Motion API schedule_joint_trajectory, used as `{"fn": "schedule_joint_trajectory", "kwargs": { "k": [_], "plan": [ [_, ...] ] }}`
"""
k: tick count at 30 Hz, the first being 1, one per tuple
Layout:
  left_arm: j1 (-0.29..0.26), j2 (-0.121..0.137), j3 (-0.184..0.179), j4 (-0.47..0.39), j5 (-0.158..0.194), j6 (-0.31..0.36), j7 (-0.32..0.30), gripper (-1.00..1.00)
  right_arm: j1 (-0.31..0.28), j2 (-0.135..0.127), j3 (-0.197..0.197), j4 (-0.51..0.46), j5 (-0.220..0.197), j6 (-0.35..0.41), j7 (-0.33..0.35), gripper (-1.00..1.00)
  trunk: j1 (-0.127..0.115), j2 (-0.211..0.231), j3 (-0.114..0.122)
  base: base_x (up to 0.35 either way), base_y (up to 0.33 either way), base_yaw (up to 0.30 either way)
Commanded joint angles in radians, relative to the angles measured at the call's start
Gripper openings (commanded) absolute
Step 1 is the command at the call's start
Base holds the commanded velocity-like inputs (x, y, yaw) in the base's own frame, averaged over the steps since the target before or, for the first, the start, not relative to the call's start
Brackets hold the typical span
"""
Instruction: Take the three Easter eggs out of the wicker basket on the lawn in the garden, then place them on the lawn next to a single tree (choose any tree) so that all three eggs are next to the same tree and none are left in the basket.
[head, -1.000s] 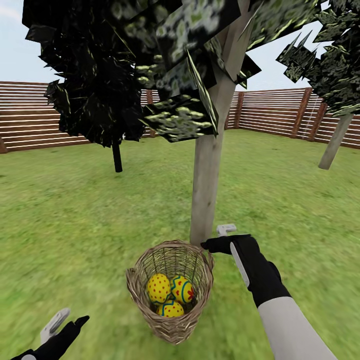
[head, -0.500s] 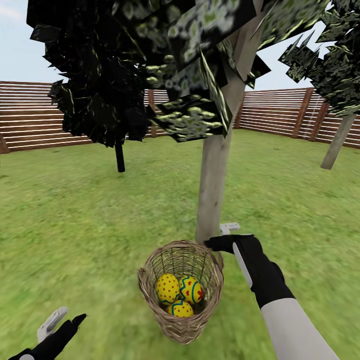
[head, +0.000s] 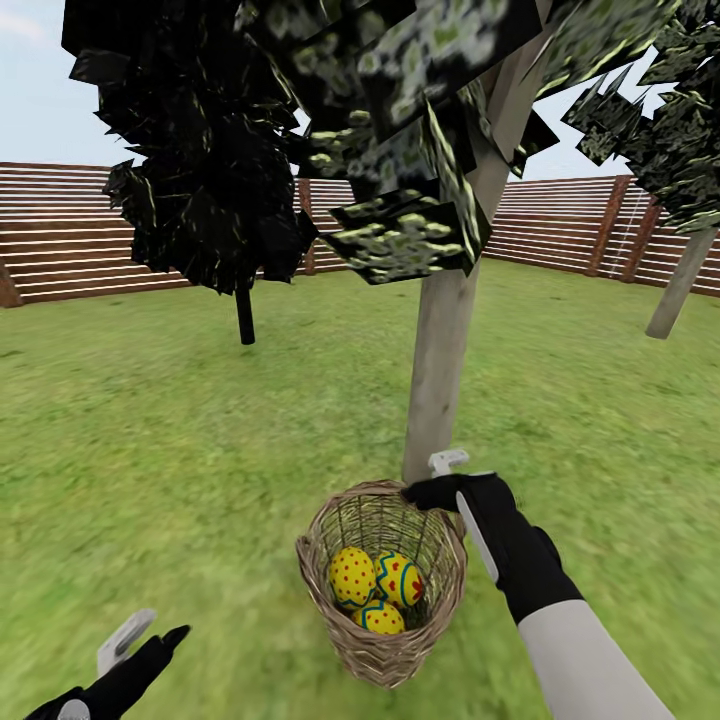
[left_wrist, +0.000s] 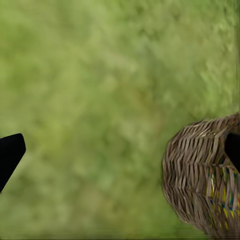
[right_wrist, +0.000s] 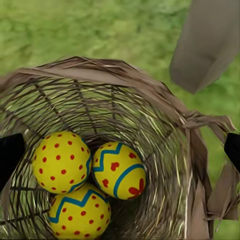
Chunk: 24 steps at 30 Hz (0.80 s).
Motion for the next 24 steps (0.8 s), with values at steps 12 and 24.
{"fn": "schedule_joint_trajectory", "kwargs": {
  "k": [12,24],
  "plan": [
    [-0.008,0.001,-0.021,0.0,0.006,0.012,-0.007,1.0,0.006,0.009,0.121,0.103,0.005,0.007,0.003,1.0,0.0,0.0,-0.001,0.048,0.044,0.0],
    [-0.009,0.001,-0.022,0.001,0.006,0.013,-0.006,1.0,0.004,0.039,0.118,0.232,-0.006,-0.021,-0.006,1.0,0.0,0.0,-0.001,0.213,0.186,0.0]
  ]
}}
